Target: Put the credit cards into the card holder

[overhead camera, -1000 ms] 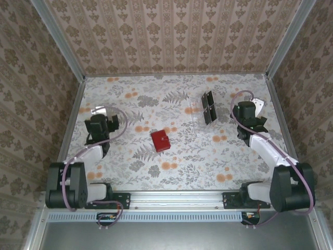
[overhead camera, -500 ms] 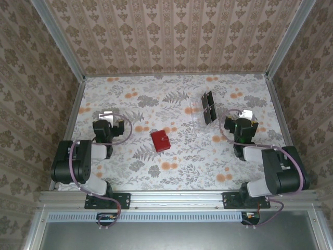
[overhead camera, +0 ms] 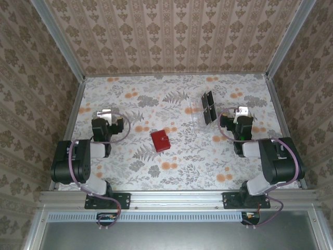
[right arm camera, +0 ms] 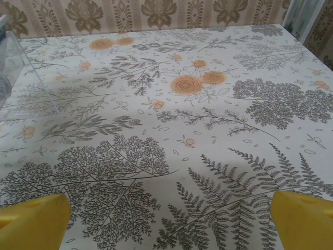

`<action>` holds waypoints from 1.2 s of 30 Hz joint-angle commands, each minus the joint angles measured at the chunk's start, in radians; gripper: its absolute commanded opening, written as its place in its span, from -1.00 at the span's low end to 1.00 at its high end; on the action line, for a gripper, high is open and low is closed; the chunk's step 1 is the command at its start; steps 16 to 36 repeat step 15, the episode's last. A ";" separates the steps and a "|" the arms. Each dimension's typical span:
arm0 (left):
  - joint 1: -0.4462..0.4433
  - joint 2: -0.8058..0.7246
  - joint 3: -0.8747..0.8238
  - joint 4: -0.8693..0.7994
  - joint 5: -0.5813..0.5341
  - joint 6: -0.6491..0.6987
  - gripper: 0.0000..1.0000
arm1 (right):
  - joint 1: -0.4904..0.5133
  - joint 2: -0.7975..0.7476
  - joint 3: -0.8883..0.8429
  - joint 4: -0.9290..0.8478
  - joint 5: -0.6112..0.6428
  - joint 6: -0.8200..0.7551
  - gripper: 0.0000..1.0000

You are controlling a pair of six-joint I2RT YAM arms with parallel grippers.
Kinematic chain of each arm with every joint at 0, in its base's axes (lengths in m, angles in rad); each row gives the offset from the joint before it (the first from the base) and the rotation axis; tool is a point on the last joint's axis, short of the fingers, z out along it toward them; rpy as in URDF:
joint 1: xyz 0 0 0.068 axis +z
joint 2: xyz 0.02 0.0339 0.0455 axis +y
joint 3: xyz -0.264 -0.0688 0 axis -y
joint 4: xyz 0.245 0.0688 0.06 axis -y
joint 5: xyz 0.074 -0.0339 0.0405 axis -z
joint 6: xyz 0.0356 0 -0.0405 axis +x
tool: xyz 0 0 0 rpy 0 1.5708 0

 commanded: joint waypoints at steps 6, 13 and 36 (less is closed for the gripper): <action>0.004 0.002 0.017 0.014 0.021 0.004 1.00 | 0.005 -0.003 0.015 0.004 -0.021 -0.010 1.00; 0.004 0.003 0.019 0.014 0.021 0.004 1.00 | -0.006 -0.005 0.009 0.006 -0.046 -0.006 1.00; 0.004 0.003 0.018 0.014 0.020 0.004 1.00 | -0.005 -0.009 0.005 0.014 -0.048 -0.008 1.00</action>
